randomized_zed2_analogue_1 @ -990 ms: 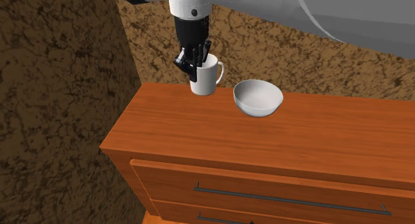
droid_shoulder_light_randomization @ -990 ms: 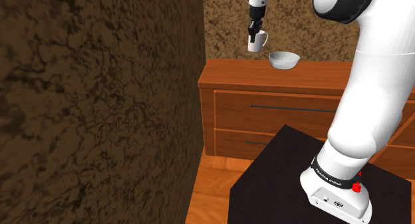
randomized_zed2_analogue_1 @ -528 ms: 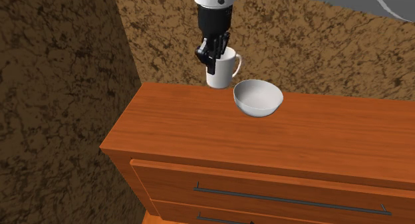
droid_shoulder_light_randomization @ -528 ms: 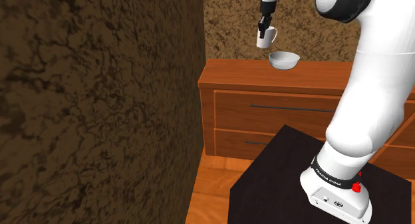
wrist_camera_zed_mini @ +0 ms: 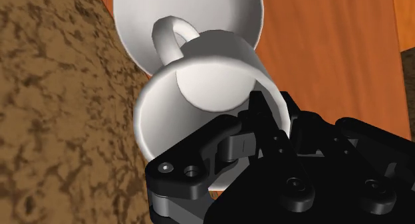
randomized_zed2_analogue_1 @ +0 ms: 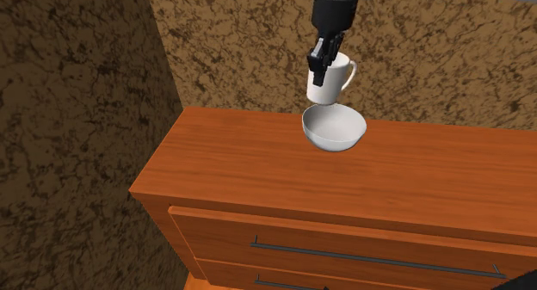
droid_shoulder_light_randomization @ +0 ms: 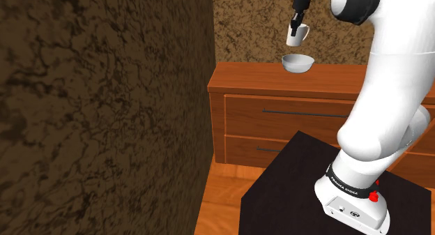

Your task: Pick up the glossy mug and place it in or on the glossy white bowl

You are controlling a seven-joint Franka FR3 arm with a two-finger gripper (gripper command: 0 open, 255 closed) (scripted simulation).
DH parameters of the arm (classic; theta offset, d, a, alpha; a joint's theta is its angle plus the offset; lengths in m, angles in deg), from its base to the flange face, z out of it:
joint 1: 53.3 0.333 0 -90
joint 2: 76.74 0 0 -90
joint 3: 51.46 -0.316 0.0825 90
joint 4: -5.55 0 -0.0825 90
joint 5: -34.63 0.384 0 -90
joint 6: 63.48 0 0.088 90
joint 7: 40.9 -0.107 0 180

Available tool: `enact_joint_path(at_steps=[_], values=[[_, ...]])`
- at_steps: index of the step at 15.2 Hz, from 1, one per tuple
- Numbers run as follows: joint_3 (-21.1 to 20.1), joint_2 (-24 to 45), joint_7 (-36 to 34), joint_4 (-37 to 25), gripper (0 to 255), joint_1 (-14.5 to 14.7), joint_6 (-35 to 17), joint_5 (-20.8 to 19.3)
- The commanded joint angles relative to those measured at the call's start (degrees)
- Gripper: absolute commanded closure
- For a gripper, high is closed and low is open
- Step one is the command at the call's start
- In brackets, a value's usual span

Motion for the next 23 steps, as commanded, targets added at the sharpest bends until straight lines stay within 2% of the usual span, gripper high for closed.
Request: enact_joint_path(at_steps=[1,4,14,23], values=[[0.81,1.63,2.88,-2.71,255,-2.31,1.36,1.21],[1.88,4.45,7.11,-6.97,255,-6.15,3.32,3.22],[1.67,2.78,7.15,3.1,255,-4.69,-5.2,2.44],[1.45,2.73,7.47,9.38,255,-4.14,-11.4,2.6]])
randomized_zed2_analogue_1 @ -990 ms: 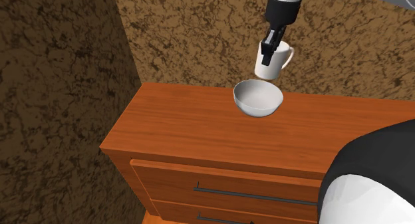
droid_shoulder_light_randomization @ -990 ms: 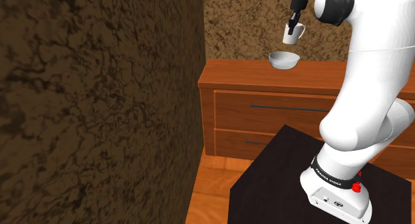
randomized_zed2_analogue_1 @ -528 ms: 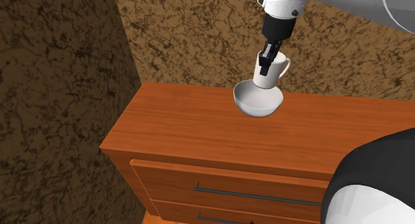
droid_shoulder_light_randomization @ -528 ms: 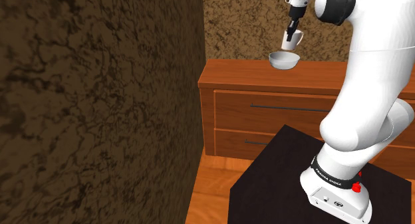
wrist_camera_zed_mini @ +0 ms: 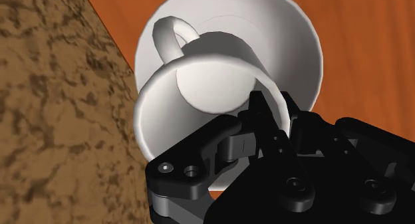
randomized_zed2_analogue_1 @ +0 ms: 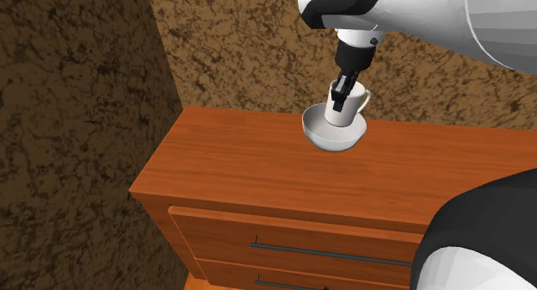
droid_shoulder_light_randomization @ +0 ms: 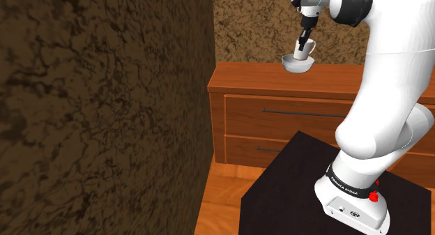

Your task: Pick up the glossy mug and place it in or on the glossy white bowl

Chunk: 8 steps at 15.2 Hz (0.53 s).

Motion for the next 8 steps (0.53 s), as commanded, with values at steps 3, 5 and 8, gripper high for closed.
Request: enact_joint_path(at_steps=[3,5,8], values=[[-0.01,-0.12,-0.02,0.59,255,0.1,-0.55,-0.04],[-0.01,-0.12,-0.02,0.59,255,0.1,-0.55,-0.04],[-0.01,-0.12,-0.02,0.59,0,0.09,-0.55,-0.04]])
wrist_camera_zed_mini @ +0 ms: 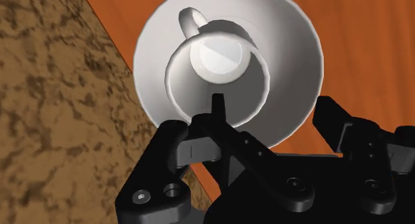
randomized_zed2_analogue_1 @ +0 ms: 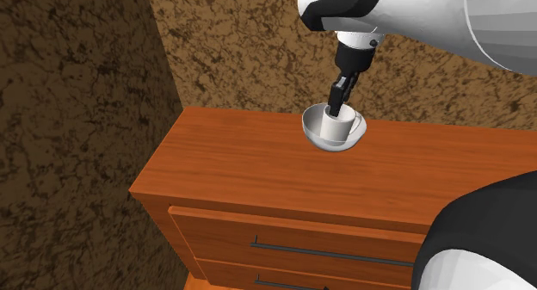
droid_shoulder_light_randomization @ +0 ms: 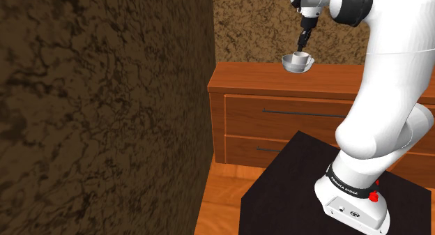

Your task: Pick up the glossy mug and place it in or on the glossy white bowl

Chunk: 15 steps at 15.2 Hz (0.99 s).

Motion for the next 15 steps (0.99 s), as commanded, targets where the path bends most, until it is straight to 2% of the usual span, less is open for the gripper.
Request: enact_joint_path(at_steps=[1,4,8,15], values=[[0.0,0.0,0.0,0.0,0,0.0,0.0,0.0],[0.0,0.0,0.0,0.0,0,0.0,0.0,0.0],[0.34,-0.83,-0.52,-6.22,0,-0.31,6.9,-0.6],[0.34,-0.83,-0.52,-6.22,0,-0.31,6.9,-0.6]])
